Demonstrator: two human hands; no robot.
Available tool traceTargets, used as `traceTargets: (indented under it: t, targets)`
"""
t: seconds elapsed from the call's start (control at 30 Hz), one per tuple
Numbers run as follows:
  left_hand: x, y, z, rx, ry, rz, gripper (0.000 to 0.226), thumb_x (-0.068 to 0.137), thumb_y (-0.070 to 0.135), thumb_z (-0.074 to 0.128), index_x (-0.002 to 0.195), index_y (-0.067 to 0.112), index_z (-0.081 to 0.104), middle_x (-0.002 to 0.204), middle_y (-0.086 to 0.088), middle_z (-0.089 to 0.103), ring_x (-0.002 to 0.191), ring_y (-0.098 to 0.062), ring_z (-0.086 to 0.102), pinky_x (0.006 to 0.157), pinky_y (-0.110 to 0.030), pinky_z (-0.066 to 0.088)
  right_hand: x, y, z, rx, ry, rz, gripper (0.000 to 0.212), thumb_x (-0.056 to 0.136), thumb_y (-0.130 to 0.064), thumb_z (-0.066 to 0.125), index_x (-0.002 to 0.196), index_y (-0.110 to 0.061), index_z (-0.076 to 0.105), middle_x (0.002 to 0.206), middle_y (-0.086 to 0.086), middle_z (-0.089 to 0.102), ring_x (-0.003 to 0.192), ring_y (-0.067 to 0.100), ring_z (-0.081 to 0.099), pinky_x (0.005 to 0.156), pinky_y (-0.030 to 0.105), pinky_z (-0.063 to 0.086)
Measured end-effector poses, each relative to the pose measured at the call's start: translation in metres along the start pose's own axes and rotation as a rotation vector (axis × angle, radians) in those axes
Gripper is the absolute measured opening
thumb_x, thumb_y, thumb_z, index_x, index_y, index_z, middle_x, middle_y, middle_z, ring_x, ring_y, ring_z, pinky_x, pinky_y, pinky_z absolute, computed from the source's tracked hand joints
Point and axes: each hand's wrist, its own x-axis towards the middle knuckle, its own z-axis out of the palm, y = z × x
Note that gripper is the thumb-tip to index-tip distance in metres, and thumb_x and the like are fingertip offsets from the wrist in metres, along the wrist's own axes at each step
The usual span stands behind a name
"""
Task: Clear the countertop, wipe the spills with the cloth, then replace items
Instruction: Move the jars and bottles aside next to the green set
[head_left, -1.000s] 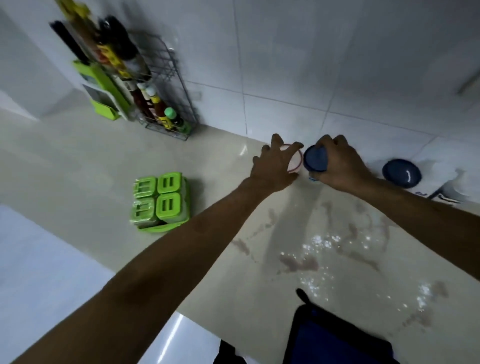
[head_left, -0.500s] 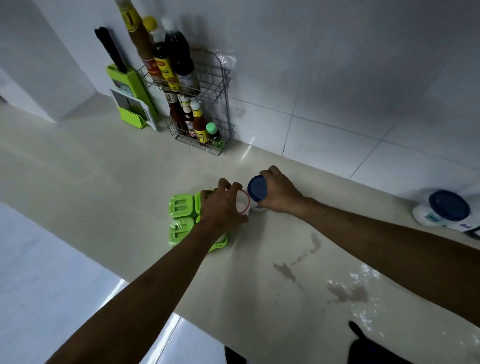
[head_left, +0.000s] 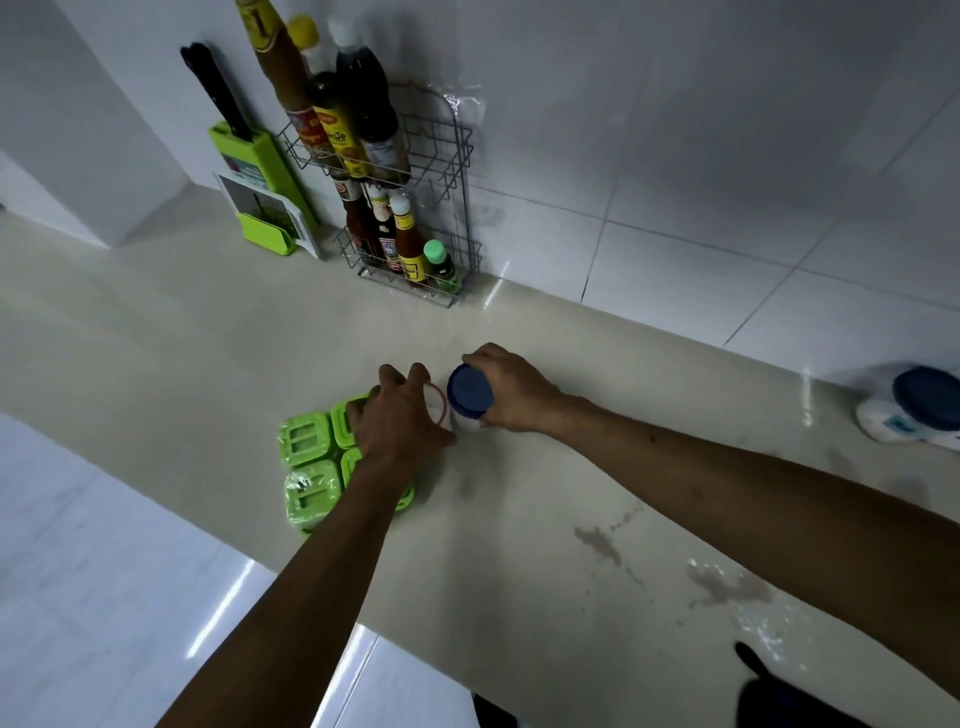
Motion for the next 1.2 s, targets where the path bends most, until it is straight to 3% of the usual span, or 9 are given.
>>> traceTargets:
  t: [0.17, 0.33, 0.43, 0.5, 0.6, 0.7, 0.87, 1.03, 1.2]
  targets:
    - [-0.003, -0.020, -0.006, 0.005, -0.019, -0.019, 0.093, 0.063, 0.049, 0.093, 0.141, 0.038, 0.044, 0.137, -0.008, 0.049, 0.128, -0.037, 0.061, 0.108, -0.057, 0.041, 0.006, -0.017, 0.016, -0.005, 0.010, -0.059, 0.094, 0.085, -0.003, 0.083, 0.166, -0.014, 0.036, 0.174, 0.008, 0.028, 0.157, 0.031, 0.034, 0.127, 0.037, 0.036]
    - [-0.018, -0.018, -0.019, 0.062, 0.005, -0.010, 0.104, 0.072, 0.049, 0.092, 0.159, 0.030, 0.040, 0.163, -0.014, 0.034, 0.150, -0.043, 0.039, 0.115, -0.062, 0.039, -0.016, -0.017, 0.025, 0.066, 0.031, -0.038, 0.095, 0.090, -0.007, 0.080, 0.169, -0.019, 0.029, 0.178, 0.012, 0.013, 0.160, 0.035, 0.026, 0.129, 0.041, 0.034]
    - [-0.033, 0.019, -0.022, 0.012, 0.151, 0.196, 0.072, 0.073, 0.032, 0.090, 0.138, 0.021, 0.063, 0.143, -0.014, 0.054, 0.125, -0.046, 0.060, 0.101, -0.061, 0.049, -0.053, 0.008, 0.023, 0.108, 0.094, 0.020, 0.086, 0.096, -0.017, 0.075, 0.168, -0.016, 0.030, 0.172, 0.013, 0.027, 0.154, 0.035, 0.037, 0.126, 0.044, 0.037]
    - [-0.042, 0.064, -0.018, -0.059, 0.138, 0.392, 0.046, 0.075, 0.018, 0.088, 0.119, 0.013, 0.073, 0.124, -0.014, 0.063, 0.104, -0.044, 0.068, 0.086, -0.053, 0.058, -0.090, 0.038, 0.013, 0.126, 0.145, 0.101, 0.079, 0.098, -0.021, 0.073, 0.166, -0.017, 0.034, 0.167, 0.010, 0.033, 0.147, 0.034, 0.044, 0.120, 0.046, 0.044]
    - [-0.059, 0.143, -0.009, -0.137, 0.013, 0.595, 0.028, 0.086, 0.009, 0.078, 0.114, 0.007, 0.075, 0.122, -0.015, 0.065, 0.105, -0.037, 0.069, 0.085, -0.048, 0.060, -0.151, 0.090, -0.009, 0.115, 0.209, 0.219, 0.072, 0.100, -0.024, 0.069, 0.164, -0.017, 0.036, 0.163, 0.008, 0.037, 0.143, 0.034, 0.047, 0.114, 0.048, 0.049]
    - [-0.083, 0.230, 0.009, -0.097, -0.054, 0.743, 0.032, 0.094, 0.019, 0.069, 0.126, 0.017, 0.071, 0.133, -0.006, 0.062, 0.117, -0.029, 0.066, 0.094, -0.046, 0.058, -0.216, 0.148, -0.039, 0.083, 0.287, 0.353, 0.069, 0.100, -0.026, 0.067, 0.162, -0.017, 0.038, 0.158, 0.010, 0.040, 0.136, 0.036, 0.052, 0.108, 0.049, 0.052]
    - [-0.127, 0.362, 0.049, -0.058, -0.146, 0.910, 0.040, 0.098, 0.028, 0.068, 0.137, 0.021, 0.066, 0.139, -0.006, 0.061, 0.125, -0.031, 0.064, 0.102, -0.048, 0.056, -0.309, 0.237, -0.077, 0.018, 0.385, 0.494, 0.064, 0.097, -0.025, 0.069, 0.155, -0.014, 0.044, 0.147, 0.014, 0.047, 0.123, 0.040, 0.057, 0.099, 0.053, 0.053]
    - [-0.152, 0.457, 0.086, -0.025, -0.178, 0.967, 0.050, 0.098, 0.031, 0.068, 0.146, 0.018, 0.060, 0.144, -0.009, 0.058, 0.131, -0.033, 0.059, 0.104, -0.052, 0.055, -0.366, 0.308, -0.106, -0.055, 0.461, 0.572, 0.060, 0.094, -0.022, 0.071, 0.148, -0.009, 0.049, 0.146, 0.015, 0.050, 0.121, 0.042, 0.058, 0.100, 0.050, 0.053]
    - [-0.143, 0.517, 0.117, 0.078, -0.181, 0.961, 0.073, 0.096, 0.034, 0.071, 0.161, 0.020, 0.043, 0.165, -0.004, 0.044, 0.142, -0.032, 0.050, 0.109, -0.047, 0.051, -0.387, 0.361, -0.139, -0.133, 0.514, 0.562, 0.050, 0.090, -0.016, 0.072, 0.135, -0.006, 0.054, 0.134, 0.013, 0.054, 0.114, 0.037, 0.060, 0.077, 0.043, 0.050]
